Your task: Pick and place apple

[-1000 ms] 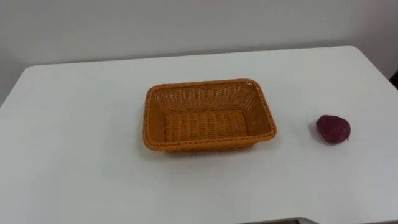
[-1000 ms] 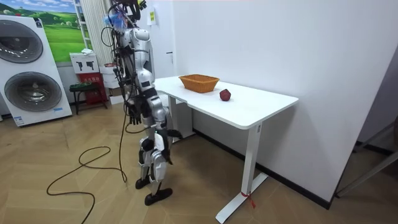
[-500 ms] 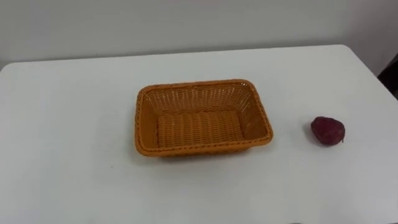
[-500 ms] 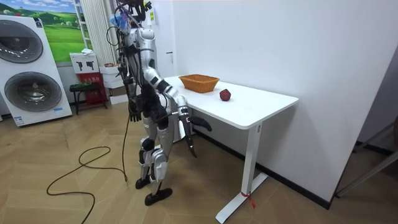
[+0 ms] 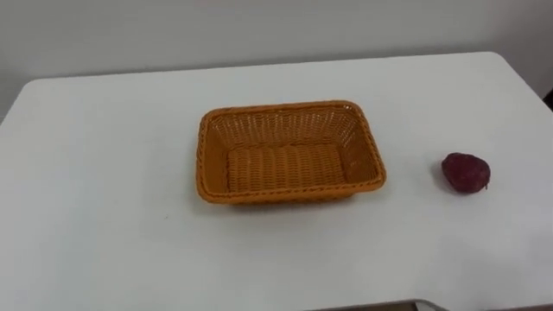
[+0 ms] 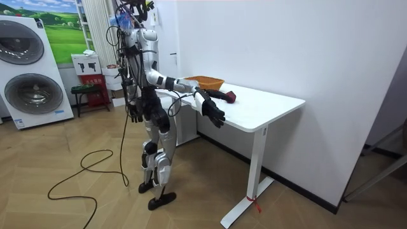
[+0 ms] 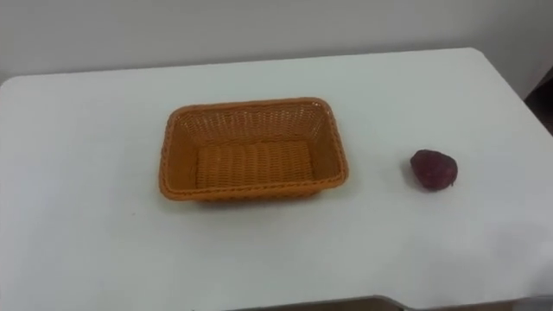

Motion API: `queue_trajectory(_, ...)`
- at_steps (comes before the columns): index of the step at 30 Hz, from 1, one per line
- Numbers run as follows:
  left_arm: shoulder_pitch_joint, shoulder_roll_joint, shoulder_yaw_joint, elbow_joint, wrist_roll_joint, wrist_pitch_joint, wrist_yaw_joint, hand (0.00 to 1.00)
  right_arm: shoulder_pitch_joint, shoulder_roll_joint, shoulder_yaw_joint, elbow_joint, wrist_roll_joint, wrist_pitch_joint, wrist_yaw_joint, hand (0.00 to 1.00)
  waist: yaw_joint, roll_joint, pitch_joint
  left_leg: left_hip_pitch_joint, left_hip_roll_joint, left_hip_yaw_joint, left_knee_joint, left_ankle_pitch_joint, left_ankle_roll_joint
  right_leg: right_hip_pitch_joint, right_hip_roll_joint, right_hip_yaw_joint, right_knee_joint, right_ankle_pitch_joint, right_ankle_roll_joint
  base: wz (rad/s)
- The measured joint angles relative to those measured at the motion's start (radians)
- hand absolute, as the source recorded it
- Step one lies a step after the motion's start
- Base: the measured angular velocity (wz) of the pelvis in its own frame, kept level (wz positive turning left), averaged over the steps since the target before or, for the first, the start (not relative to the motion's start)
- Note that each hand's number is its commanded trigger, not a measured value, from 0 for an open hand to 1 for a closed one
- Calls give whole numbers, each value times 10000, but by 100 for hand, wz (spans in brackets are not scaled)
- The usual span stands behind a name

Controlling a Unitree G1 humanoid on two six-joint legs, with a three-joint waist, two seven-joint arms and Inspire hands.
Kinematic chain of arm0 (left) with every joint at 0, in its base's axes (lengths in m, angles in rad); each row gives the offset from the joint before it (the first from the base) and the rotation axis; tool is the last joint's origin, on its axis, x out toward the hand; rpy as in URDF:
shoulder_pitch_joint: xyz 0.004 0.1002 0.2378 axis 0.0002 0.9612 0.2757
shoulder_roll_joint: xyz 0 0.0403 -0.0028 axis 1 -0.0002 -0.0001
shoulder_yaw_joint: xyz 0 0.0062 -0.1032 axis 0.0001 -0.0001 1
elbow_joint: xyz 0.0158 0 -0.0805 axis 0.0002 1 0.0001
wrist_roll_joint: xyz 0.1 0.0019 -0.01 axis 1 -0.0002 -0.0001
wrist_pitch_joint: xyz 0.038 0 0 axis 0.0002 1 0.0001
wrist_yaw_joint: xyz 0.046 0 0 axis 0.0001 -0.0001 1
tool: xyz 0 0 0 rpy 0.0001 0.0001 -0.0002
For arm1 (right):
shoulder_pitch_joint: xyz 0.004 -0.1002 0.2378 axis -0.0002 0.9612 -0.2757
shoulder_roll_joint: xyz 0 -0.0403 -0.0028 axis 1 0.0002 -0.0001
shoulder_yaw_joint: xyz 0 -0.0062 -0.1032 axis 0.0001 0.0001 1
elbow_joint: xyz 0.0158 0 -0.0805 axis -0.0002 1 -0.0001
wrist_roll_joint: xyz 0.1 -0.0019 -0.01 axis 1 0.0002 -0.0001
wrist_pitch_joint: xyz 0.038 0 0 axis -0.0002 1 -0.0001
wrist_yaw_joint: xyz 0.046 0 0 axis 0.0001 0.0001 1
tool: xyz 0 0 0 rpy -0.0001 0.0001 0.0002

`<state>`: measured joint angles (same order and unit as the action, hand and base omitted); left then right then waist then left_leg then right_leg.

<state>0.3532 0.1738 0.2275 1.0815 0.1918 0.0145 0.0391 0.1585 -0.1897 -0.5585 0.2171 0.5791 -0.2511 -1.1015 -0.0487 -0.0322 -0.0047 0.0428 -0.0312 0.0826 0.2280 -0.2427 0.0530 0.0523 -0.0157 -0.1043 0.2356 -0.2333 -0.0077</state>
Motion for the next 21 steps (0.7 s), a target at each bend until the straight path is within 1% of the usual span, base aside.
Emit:
queue_trajectory(2,-88,6,-144,226,-6,2,-4,0,-10,-72,400,-133,-1618,-4,-121,0,23,0,0,7,-1,-2,-56,18,-5,-1,13,61,-10,0,0,-6)
queue_trajectory(3,-113,3,-157,292,-5,3,-16,0,-10,-73,444,-225,-1979,-1,-118,0,24,1,0,14,-1,-5,-55,19,-5,0,12,59,-15,0,0,0)
queue_trajectory(5,-132,3,-188,386,-2,37,-71,0,-10,-77,568,-785,-3272,9,-102,0,32,-8,-3,12,2,-3,-60,19,-5,16,19,40,-137,5,-5,0)
queue_trajectory(6,-134,5,-210,385,0,40,-93,0,-24,-87,623,-935,-3590,9,-90,0,31,-13,1,2,5,-5,-60,20,-6,2,23,39,-149,8,-7,0)
queue_trajectory(8,-143,32,-526,376,-12,88,-119,0,-24,-157,887,-1446,-4508,14,68,0,37,-48,18,12,8,-28,-86,22,-11,-14,24,4,-167,9,-8,3)
queue_trajectory(10,-186,25,-608,383,-23,110,-133,0,7,-245,1262,-1593,-4903,17,202,0,160,-108,26,61,18,-25,-141,29,-22,-6,34,17,-165,10,-10,0)
queue_trajectory(12,-326,26,-654,386,-26,124,-132,0,9,-248,1548,-1598,-5109,27,482,0,275,-187,53,81,24,-28,-163,34,-29,-1,39,11,-166,12,-13,0)
queue_trajectory(15,-389,29,-834,380,-10,117,-196,0,10,-253,2196,-1700,-5111,96,1075,0,359,-201,55,178,25,-35,-239,36,-32,67,36,-13,-184,12,-13,0)
queue_trajectory(16,-388,37,-892,379,-8,121,-258,0,35,-252,2420,-1676,-5108,122,1371,0,364,-204,75,224,22,-30,-238,35,-31,161,28,-41,-251,18,-16,3)
queue_trajectory(17,-387,44,-926,371,-9,119,-301,0,73,-254,2657,-1565,-5106,122,1696,0,403,-208,66,227,21,-28,-240,35,-31,212,26,-51,-351,44,-24,0)
queue_trajectory(19,-390,41,-963,350,-14,103,-317,0,178,-253,3037,-1403,-5090,133,2247,0,453,-225,81,218,28,-28,-244,35,-31,204,33,-54,-375,70,-26,0)
queue_trajectory(21,-390,42,-979,334,-13,104,-322,0,288,-250,3383,-1191,-5048,139,2762,0,476,-214,78,216,28,-18,-245,35,-31,261,32,-86,-502,114,-24,0)
